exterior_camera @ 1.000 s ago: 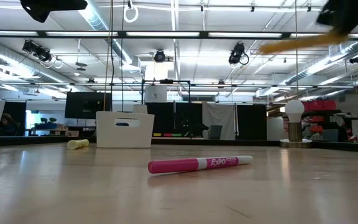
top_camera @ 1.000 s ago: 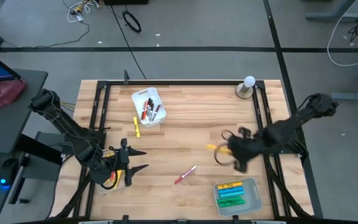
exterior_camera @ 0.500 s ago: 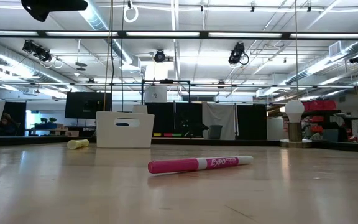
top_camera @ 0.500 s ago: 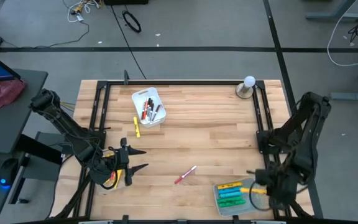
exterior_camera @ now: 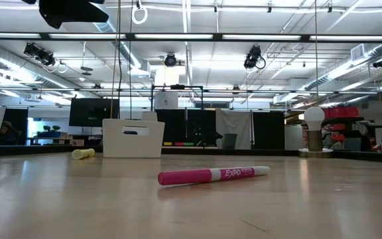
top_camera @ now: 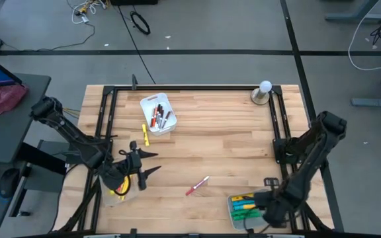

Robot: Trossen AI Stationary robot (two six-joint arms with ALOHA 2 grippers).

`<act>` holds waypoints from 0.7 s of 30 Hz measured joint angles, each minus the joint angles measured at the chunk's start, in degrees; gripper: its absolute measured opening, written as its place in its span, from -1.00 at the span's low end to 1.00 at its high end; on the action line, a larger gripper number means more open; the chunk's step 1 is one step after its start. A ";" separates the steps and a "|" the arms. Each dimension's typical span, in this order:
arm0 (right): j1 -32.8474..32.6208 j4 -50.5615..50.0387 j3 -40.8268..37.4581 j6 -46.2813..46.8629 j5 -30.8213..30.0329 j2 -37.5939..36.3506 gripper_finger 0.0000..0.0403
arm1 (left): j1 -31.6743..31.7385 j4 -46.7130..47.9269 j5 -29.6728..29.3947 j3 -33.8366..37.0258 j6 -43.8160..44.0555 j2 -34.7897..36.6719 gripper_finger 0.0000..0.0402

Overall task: Pick & Place Markers
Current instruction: Put the yellow highlighter into the gray bin, then put the pink marker pen into the white bin

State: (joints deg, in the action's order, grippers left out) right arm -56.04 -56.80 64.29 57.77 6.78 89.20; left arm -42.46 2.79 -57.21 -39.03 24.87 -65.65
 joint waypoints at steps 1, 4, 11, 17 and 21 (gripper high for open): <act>0.92 0.37 0.00 -1.06 0.18 0.83 -0.67 | 0.34 0.00 0.00 0.00 0.23 0.00 0.18; 3.44 1.14 0.00 -3.01 0.25 3.31 -0.66 | 1.20 0.00 0.01 0.00 1.27 0.00 0.18; 7.23 3.24 0.02 -4.51 0.31 6.89 -0.61 | 1.55 0.00 0.02 0.00 1.50 0.00 0.18; 7.68 4.51 0.09 -4.28 0.35 6.54 -0.39 | 1.54 -0.02 1.00 0.00 1.52 0.00 0.18; 8.30 4.42 2.03 -3.57 3.70 5.42 -0.21 | 1.53 -0.07 2.00 0.00 1.60 0.00 0.18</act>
State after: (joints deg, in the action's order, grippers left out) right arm -47.74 -52.38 66.32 54.20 10.49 94.62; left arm -40.93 2.72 -55.21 -39.03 26.47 -65.65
